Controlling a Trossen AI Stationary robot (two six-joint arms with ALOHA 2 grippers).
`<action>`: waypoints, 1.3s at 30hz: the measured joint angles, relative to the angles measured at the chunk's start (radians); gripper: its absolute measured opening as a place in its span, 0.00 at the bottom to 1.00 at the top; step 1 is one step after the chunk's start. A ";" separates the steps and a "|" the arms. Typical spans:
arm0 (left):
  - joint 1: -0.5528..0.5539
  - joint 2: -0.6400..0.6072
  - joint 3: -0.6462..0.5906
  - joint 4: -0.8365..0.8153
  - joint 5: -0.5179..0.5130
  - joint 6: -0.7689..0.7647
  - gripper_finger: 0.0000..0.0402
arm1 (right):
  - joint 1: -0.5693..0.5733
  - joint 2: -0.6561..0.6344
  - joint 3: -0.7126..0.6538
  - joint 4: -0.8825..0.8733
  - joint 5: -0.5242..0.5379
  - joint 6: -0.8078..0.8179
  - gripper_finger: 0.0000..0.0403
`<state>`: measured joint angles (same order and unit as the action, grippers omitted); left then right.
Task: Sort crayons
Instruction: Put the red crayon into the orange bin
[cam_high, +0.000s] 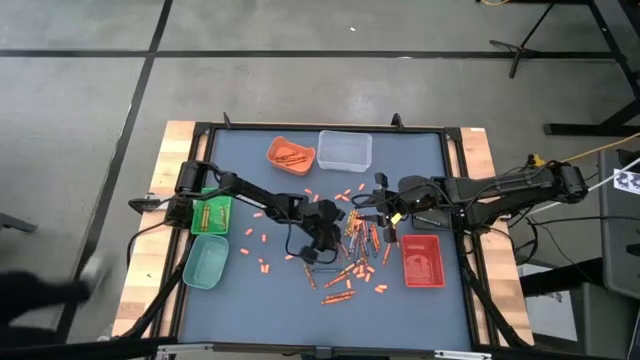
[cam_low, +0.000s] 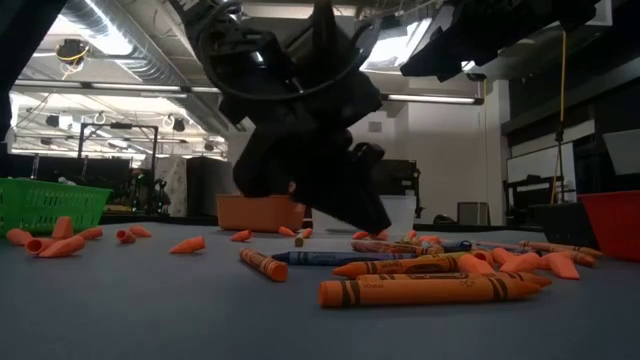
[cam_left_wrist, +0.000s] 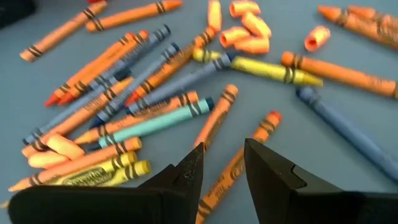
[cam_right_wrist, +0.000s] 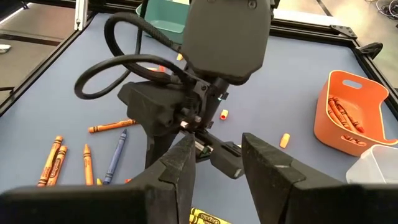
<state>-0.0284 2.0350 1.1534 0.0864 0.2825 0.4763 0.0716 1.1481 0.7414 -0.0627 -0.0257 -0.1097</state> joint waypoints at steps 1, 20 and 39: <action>0.000 0.000 0.000 -0.006 0.000 0.010 0.25 | 0.000 0.000 0.000 0.000 0.000 0.000 0.32; 0.057 0.002 0.002 -0.133 0.005 0.029 0.25 | 0.000 0.000 0.000 0.000 0.000 0.000 0.32; 0.057 0.000 0.004 -0.220 0.037 -0.024 0.18 | 0.000 0.000 0.000 0.000 0.000 0.000 0.32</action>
<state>0.0283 2.0346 1.1571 -0.1337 0.3193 0.4519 0.0715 1.1481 0.7414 -0.0631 -0.0257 -0.1097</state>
